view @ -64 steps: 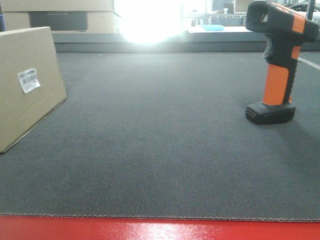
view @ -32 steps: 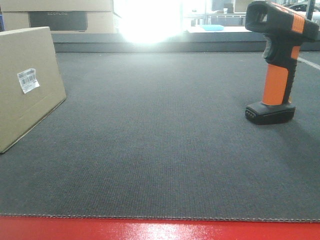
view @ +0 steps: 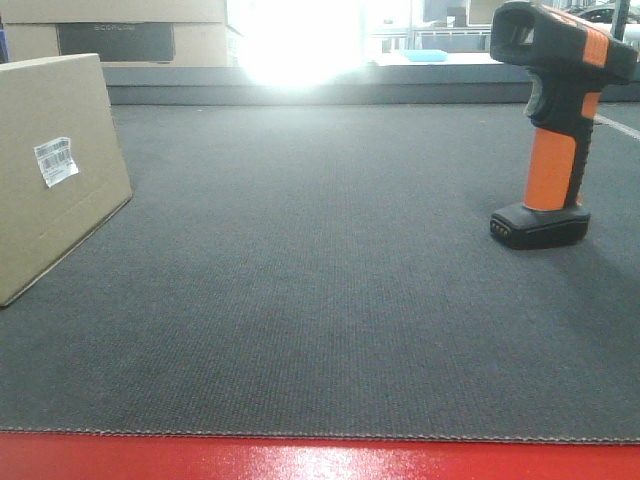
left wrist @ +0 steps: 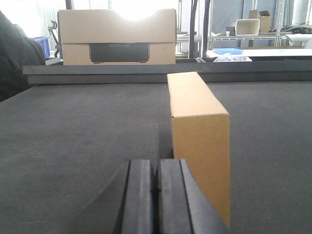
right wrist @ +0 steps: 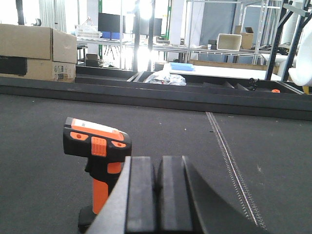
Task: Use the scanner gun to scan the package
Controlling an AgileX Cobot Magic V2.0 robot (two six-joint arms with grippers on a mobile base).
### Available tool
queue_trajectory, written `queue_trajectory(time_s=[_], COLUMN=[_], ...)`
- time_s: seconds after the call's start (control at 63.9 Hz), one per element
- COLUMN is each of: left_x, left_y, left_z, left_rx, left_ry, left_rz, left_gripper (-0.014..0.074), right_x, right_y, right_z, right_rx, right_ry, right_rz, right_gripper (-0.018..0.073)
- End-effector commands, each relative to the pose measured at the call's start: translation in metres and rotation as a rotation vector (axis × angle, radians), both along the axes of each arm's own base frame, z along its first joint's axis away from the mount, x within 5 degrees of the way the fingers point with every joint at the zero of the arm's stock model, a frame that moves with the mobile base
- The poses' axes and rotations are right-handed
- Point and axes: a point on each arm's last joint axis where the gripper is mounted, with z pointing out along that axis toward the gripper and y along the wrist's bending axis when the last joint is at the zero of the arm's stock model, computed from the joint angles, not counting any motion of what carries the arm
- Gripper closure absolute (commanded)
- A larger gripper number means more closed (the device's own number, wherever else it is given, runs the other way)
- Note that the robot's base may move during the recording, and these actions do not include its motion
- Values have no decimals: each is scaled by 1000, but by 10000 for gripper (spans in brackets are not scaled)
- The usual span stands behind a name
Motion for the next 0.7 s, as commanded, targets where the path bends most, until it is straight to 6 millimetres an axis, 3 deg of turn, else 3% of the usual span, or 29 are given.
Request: queue_trajectory(time_s=[0.0,0.282,0.689], left_x=[-1,-1,-1], left_y=[0,0,0], left_z=[3,3,3], left_rx=[-8,-8,-8], left_ry=[-26,-26,-26], left_rz=[0,0,0], left_gripper=[707,707,707], right_x=[-1,7,17], right_y=[-1,-7,-9], right_z=[2,-21,-87], right_rx=[-1,111,78], right_ry=[-28,-12,23], right_rz=[-9,-62,-70], right_gripper=[713,713,713])
